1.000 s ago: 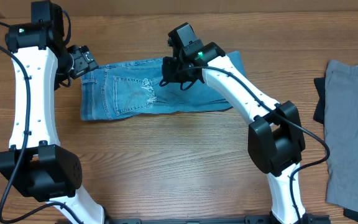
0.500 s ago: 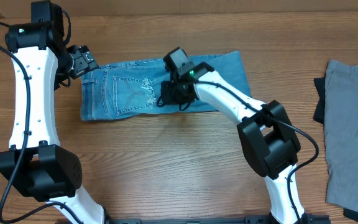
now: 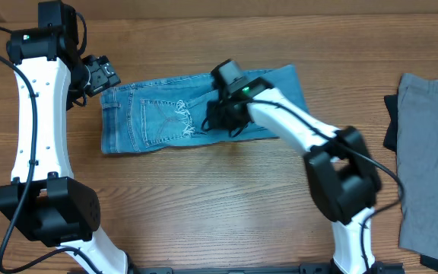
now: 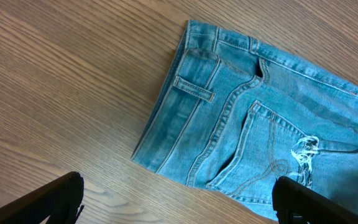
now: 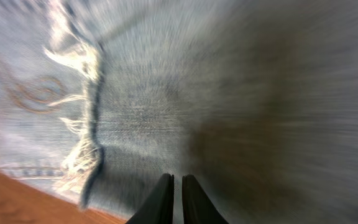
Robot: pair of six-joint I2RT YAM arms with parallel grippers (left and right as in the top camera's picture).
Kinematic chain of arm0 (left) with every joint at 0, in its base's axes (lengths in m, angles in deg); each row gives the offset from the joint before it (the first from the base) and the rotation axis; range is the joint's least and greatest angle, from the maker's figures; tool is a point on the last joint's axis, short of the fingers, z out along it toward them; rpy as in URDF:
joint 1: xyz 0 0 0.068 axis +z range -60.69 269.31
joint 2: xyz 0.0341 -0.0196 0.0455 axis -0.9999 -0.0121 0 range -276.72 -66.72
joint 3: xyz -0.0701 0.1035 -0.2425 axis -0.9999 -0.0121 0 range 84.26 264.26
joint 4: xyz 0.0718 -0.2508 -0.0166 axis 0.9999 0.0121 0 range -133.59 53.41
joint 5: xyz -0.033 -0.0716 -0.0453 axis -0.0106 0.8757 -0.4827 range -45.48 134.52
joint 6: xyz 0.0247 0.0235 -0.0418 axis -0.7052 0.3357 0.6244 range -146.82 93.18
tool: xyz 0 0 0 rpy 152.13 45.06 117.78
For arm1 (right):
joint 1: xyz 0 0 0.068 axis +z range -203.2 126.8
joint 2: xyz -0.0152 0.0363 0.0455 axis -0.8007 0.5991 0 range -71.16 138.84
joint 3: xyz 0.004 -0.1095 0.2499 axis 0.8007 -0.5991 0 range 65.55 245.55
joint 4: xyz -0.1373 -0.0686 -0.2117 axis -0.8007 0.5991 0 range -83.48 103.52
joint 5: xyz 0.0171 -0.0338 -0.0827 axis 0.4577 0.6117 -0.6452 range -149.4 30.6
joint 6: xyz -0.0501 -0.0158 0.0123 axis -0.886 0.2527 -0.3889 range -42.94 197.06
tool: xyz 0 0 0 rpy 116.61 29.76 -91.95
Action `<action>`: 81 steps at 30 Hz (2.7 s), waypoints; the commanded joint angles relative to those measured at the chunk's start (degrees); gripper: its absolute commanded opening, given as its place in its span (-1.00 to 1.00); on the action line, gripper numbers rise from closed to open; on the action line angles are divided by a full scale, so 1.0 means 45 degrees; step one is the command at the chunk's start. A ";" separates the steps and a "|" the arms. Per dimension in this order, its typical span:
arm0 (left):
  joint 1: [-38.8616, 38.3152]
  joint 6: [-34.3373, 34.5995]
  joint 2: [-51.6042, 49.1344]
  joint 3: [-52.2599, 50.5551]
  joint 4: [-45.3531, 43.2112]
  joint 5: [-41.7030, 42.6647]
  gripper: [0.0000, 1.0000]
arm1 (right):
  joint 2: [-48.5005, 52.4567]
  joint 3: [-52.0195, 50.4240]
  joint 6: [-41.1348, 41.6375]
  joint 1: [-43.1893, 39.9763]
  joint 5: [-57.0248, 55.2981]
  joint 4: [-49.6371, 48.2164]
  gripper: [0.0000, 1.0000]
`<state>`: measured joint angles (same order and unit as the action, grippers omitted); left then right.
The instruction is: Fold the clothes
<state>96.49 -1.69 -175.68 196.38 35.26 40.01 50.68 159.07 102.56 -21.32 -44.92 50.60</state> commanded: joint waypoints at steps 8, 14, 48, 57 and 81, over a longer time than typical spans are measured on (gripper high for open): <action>0.0068 -0.0058 -0.0049 0.0029 0.0000 0.0015 1.00 | -0.1316 -0.0097 -0.0078 -0.1622 -0.1661 0.1239 -0.81; 0.0068 -0.0058 -0.0049 0.0029 0.0000 0.0015 1.00 | -0.0782 -0.1234 -0.0068 -0.1622 -0.1753 0.0578 -0.80; 0.0068 -0.0058 -0.0049 0.0024 0.0000 0.0015 1.00 | -0.1996 -0.1870 -0.0087 -0.4886 -0.2875 -0.0913 -0.78; 0.0068 -0.0058 -0.0049 0.0024 0.0000 0.0015 1.00 | 0.0529 -0.1972 -0.0083 -0.4862 -0.2875 -0.1200 -0.77; 0.0068 -0.0058 -0.0049 0.0024 0.0000 0.0015 1.00 | -0.0447 0.0826 -0.1447 -0.4473 -0.2210 0.1783 -0.78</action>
<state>96.49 -1.69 -175.68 196.38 35.26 40.01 52.63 157.65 98.21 -43.17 -55.94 56.39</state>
